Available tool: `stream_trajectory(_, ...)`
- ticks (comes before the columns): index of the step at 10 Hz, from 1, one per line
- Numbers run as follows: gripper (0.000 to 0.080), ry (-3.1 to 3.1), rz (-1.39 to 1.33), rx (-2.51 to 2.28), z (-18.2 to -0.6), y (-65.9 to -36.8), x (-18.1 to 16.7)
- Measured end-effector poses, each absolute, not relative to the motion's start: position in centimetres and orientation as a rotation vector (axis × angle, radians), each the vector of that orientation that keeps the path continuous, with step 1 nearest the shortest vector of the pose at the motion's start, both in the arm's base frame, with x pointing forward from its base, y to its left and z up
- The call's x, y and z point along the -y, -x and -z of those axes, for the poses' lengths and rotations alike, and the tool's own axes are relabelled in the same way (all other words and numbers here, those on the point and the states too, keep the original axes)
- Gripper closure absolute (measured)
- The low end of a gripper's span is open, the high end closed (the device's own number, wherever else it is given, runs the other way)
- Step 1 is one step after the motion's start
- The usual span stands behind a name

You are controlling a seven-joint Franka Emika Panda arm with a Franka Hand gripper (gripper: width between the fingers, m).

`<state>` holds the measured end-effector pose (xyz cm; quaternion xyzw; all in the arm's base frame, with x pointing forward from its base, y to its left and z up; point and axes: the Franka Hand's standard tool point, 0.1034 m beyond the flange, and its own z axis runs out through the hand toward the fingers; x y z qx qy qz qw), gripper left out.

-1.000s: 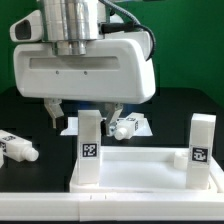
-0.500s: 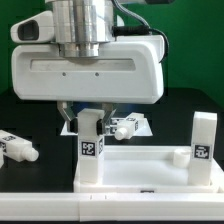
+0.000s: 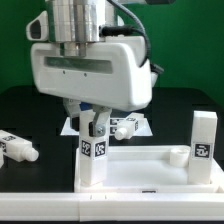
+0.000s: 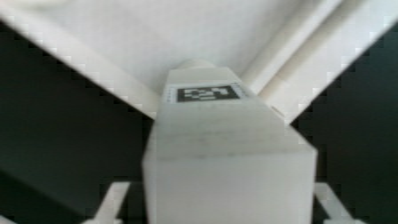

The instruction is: Assemble desk

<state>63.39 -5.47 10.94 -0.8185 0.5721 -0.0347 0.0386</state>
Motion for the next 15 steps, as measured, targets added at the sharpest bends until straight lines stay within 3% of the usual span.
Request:
stream_trajectory(4, 0.0512, 2.069, 0.029, -2.165, -10.4, -63.2, 6.3)
stream_trajectory(6, 0.0512, 2.210, 0.046, -2.027, -10.4, -63.2, 6.2)
stream_trajectory(8, 0.0197, 2.467, 0.115, -1.677, -11.2, -63.8, 5.2)
stream_trajectory(12, 0.0154, 2.693, 0.167, -1.311, -11.4, -63.3, 4.4)
stream_trajectory(15, 0.0151, 3.017, 0.254, -0.551, -11.1, -63.4, 4.9)
